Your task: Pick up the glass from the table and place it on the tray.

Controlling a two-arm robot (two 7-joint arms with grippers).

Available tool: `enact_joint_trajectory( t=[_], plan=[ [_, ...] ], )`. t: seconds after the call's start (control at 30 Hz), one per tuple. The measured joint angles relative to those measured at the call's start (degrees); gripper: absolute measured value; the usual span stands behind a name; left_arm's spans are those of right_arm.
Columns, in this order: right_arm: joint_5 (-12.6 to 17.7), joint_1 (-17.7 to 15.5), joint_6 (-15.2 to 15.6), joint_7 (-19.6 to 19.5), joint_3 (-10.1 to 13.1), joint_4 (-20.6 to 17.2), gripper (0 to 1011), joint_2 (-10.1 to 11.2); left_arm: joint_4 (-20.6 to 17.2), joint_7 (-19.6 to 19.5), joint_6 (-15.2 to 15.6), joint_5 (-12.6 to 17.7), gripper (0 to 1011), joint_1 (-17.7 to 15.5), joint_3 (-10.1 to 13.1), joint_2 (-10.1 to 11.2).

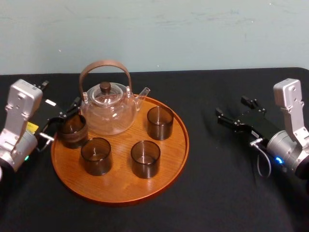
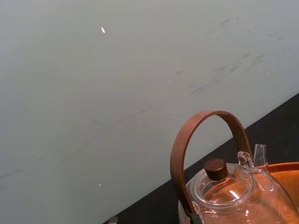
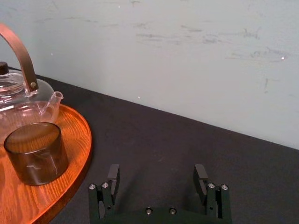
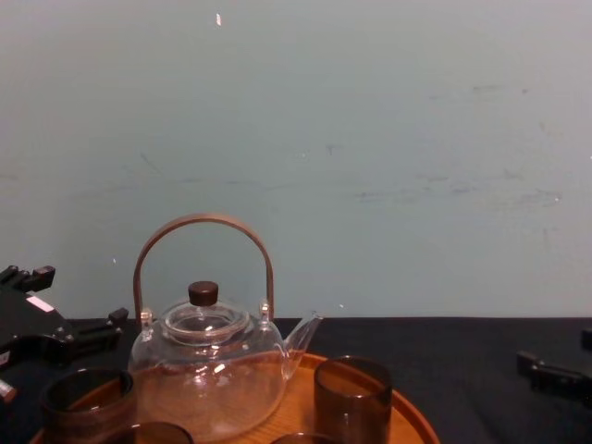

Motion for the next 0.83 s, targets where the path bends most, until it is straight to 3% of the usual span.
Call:
enact_joint_trajectory(
  t=[0.83],
  plan=[
    [0.2, 0.1, 0.0, 0.1, 0.0, -0.2, 1002, 0.3, 0.0, 0.0, 0.0, 0.0, 1001, 0.0, 0.0, 0.0]
  ],
)
